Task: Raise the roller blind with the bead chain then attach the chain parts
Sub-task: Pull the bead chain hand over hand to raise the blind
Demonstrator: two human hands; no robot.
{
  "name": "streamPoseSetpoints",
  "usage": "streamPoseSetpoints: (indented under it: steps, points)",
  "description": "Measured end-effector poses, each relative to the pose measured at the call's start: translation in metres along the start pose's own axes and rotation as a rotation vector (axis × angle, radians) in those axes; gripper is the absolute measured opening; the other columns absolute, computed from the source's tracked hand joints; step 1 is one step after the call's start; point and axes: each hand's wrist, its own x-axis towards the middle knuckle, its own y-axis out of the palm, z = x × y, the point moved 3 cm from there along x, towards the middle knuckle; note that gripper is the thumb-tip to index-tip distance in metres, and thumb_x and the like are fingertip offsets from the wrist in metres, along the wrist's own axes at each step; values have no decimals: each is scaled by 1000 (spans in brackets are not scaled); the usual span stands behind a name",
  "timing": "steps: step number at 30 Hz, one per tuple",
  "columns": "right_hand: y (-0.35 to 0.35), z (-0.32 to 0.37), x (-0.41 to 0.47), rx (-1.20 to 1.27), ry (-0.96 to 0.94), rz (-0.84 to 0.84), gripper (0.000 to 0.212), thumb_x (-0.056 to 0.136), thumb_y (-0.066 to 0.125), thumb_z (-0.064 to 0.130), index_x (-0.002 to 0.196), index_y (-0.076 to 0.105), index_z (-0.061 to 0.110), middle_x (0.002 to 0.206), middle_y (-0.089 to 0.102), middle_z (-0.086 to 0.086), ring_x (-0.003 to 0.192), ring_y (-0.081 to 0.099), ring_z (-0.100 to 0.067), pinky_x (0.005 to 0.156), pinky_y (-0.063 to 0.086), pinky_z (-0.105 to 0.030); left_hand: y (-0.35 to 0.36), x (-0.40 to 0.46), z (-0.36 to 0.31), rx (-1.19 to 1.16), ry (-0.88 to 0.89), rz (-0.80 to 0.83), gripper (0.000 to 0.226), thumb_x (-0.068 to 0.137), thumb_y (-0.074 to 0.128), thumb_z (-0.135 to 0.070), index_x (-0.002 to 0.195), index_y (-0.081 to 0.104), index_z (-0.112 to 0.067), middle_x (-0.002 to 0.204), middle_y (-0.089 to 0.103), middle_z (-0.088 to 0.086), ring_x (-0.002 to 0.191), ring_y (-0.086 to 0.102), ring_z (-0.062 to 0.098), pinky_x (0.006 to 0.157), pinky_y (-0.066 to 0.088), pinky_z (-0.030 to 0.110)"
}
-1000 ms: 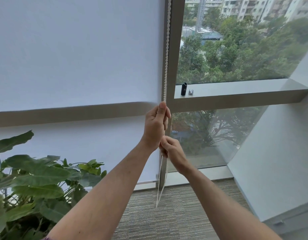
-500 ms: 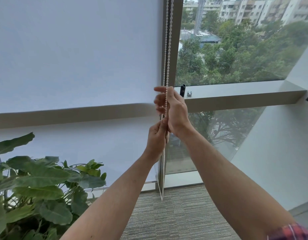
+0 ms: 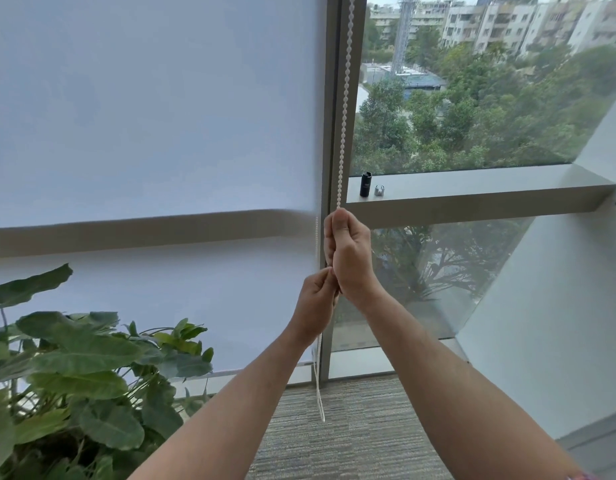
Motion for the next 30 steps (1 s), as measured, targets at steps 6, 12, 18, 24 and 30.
streamPoseSetpoints:
  steps: [6,12,18,24,30]
  points:
    - [-17,-37,-26,-113,51,-15,40,100,41,38,62,50,28,50,39,13,43,33,-7,41,29,-20,-15,-9,25,181,-41,139,43,96,44,-25,71,56,8,64,54,16,61,47,24,61,39,36]
    - [-25,-80,-50,-143,129,-1,38,97,43,38,63,53,24,53,43,14,50,36,-7,49,30,-27,-31,14,-10,31,-21,-40,34,85,41,-16,93,74,-12,88,72,13,85,67,26,81,54,43]
    - [-27,-89,-62,-171,177,14,38,96,41,38,60,49,30,51,40,16,48,30,-3,47,26,-22,-7,34,-69,-6,198,36,36,101,37,-31,105,65,-10,85,63,11,74,64,23,69,52,33]
    - [-28,-107,-91,-182,248,14,40,97,40,32,58,46,28,51,38,14,49,32,-7,48,28,-26,8,38,-93,-101,288,-8,33,107,30,-22,99,57,-6,66,41,4,46,40,12,43,34,20]
    - [-38,-115,-98,-188,284,18,40,97,40,29,57,46,29,51,38,14,50,32,-8,50,27,-27,14,34,-94,-219,226,19,37,107,30,-27,90,62,-16,66,34,-1,50,26,9,45,23,20]
